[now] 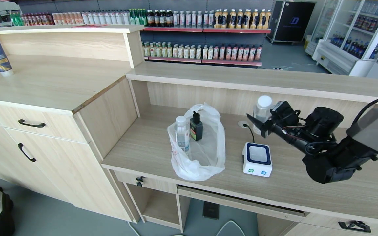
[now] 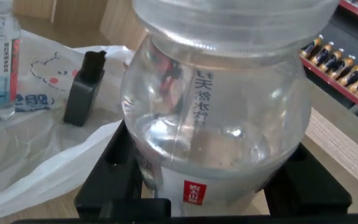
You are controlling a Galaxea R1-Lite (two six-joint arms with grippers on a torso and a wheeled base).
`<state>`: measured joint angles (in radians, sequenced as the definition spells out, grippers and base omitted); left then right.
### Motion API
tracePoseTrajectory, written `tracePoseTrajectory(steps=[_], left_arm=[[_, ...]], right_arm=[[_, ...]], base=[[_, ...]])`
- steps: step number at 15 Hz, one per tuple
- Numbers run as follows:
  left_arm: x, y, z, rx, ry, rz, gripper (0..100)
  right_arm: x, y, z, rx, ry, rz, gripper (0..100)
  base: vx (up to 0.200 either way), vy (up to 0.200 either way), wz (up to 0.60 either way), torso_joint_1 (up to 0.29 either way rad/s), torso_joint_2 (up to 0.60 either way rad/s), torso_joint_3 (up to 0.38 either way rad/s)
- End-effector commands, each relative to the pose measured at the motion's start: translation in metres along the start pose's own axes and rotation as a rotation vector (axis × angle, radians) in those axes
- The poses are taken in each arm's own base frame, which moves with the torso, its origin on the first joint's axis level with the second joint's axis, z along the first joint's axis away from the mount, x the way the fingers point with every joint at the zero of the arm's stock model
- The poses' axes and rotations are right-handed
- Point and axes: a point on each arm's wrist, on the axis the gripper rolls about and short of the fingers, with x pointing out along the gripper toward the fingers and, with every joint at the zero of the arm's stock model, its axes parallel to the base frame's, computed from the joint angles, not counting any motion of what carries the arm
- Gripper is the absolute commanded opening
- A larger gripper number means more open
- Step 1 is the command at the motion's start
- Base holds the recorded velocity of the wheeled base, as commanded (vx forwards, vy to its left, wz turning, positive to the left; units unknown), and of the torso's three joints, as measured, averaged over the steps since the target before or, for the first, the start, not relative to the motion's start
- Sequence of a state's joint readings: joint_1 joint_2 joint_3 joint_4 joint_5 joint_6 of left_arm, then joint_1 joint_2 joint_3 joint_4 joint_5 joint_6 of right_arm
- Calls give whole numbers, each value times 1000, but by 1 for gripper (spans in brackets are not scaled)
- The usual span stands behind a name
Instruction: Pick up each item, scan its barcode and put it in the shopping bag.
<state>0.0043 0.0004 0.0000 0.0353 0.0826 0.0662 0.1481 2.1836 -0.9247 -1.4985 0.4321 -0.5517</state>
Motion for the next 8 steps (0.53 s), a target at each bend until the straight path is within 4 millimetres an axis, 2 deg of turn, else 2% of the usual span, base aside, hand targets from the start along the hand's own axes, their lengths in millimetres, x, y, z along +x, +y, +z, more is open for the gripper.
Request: tracePoseTrajectory(steps=[1, 3, 4, 6, 8], left_arm=[[0, 0, 0, 0, 0, 1, 100], [0, 0, 0, 0, 0, 1, 100], [0, 0, 0, 0, 0, 1, 100], [0, 0, 0, 0, 0, 1, 100], [0, 0, 0, 0, 0, 1, 100]], right_arm=[[-33, -34, 61, 73, -12, -95, 0], [-59, -47, 77, 155, 62, -154, 0], [-84, -57, 89, 236, 158, -270, 0], [-101, -62, 101, 323, 259, -415, 0], [-110, -61, 100, 327, 373, -557, 0]], base=[[0, 0, 0, 0, 0, 0], [0, 0, 0, 0, 0, 0], [0, 0, 0, 0, 0, 0], [0, 0, 0, 0, 0, 0], [0, 0, 0, 0, 0, 0]])
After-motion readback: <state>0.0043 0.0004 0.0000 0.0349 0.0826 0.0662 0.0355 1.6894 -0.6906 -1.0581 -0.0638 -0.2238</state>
